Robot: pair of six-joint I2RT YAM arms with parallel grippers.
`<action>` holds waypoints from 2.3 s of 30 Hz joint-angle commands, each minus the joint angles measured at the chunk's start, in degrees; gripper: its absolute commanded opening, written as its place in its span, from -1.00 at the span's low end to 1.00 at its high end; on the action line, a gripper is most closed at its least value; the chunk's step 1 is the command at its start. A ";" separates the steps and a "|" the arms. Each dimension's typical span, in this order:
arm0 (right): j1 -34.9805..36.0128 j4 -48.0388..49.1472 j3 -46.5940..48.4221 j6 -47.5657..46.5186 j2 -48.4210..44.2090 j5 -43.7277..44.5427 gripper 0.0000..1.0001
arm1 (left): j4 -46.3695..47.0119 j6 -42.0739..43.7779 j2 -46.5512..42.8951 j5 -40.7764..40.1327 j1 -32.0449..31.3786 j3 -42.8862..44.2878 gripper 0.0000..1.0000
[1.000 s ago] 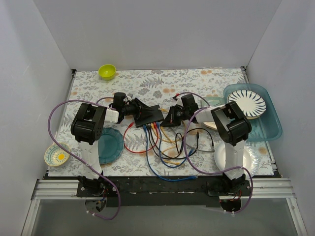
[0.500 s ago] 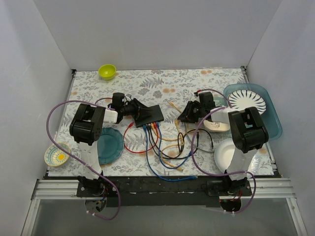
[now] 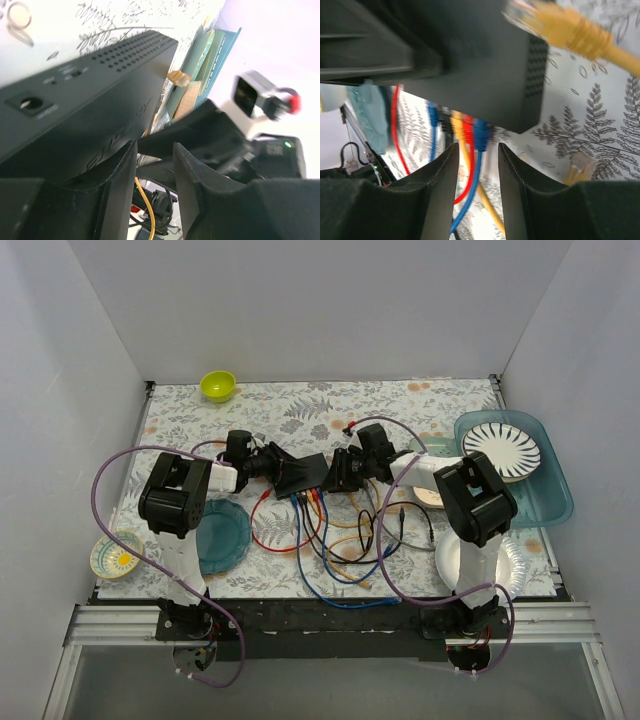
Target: Pull the plug from the switch port
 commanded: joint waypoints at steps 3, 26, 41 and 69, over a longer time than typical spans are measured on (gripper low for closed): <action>0.26 -0.65 0.66 0.31 4.37 -2.18 -0.11 | -1.83 0.23 -3.89 -0.50 0.18 -2.60 -0.30; 0.17 14.46 -2.75 15.15 8.24 -1.21 -0.49 | -4.46 2.69 -5.65 -0.59 0.27 -4.27 -0.30; -1.49 22.37 -6.54 24.81 6.66 -0.68 -0.39 | -5.08 3.31 -5.29 -0.06 0.36 -3.57 -0.30; -0.27 9.73 -7.95 9.54 4.55 -2.26 -0.97 | -4.98 1.73 -3.54 -4.46 -4.83 -4.98 -0.29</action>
